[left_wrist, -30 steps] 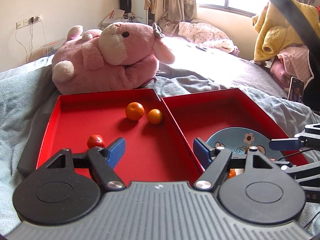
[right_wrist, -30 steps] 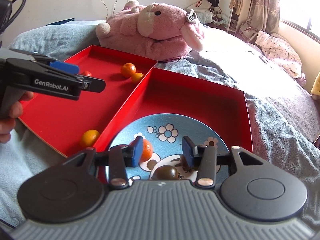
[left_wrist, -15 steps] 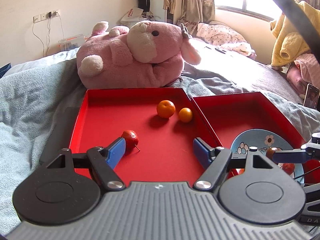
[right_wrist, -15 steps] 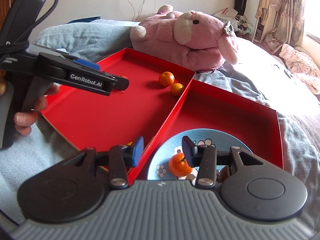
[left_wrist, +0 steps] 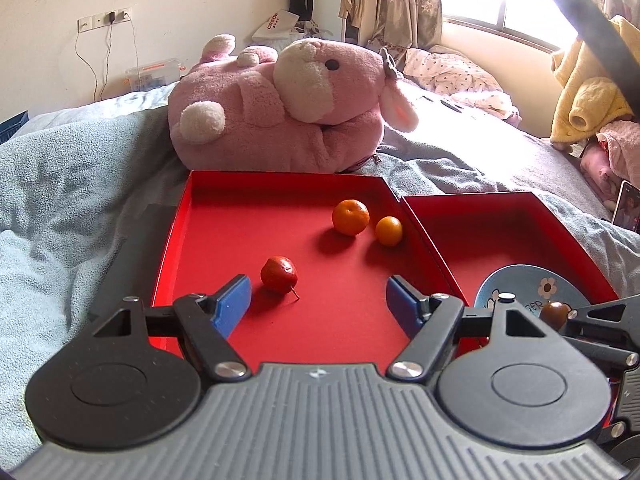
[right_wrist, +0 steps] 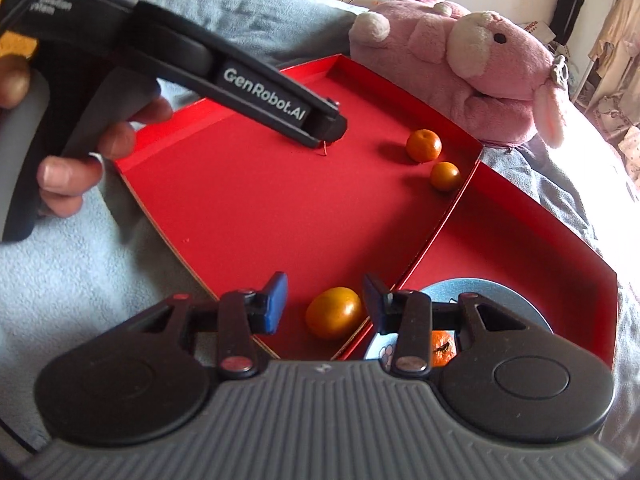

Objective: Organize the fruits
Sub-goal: 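Move both tools back toward the remaining fruits in the compartment, then grasp the small red fruit with the left tool while right tool grasps a tangerine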

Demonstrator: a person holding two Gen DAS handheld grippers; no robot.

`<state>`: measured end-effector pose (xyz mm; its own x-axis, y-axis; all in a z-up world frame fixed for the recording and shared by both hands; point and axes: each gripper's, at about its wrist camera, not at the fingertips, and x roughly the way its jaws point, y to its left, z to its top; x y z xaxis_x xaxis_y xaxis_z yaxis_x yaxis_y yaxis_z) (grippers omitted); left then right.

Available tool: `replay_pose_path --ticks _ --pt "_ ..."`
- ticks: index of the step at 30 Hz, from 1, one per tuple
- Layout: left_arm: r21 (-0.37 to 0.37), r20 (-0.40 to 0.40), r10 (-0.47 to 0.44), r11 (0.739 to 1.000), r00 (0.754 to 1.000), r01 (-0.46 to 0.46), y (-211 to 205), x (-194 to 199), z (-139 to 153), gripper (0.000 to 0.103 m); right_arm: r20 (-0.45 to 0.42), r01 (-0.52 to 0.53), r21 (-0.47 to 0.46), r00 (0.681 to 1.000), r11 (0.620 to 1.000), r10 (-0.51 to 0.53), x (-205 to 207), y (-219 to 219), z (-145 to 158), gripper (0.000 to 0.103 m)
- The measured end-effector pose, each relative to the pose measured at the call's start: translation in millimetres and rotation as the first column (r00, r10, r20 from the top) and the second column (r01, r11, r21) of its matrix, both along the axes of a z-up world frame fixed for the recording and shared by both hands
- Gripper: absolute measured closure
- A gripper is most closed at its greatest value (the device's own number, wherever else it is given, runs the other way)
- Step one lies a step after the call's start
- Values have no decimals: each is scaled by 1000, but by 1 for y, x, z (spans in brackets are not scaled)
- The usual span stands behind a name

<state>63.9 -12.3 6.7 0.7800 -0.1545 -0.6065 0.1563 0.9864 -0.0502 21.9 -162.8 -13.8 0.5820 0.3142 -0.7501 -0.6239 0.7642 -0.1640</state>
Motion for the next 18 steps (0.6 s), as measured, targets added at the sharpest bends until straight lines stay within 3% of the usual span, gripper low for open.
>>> replay_pose_path --ticks 11,18 --pt "-27 -39 58 998 998 -59 16 11 -6 24 99 -103 -211 987 972 126 -17 14 -24 64" --pt "-6 -61 88 996 994 -88 20 29 -14 24 112 -44 -82 992 996 53 -12 2 -16 66"
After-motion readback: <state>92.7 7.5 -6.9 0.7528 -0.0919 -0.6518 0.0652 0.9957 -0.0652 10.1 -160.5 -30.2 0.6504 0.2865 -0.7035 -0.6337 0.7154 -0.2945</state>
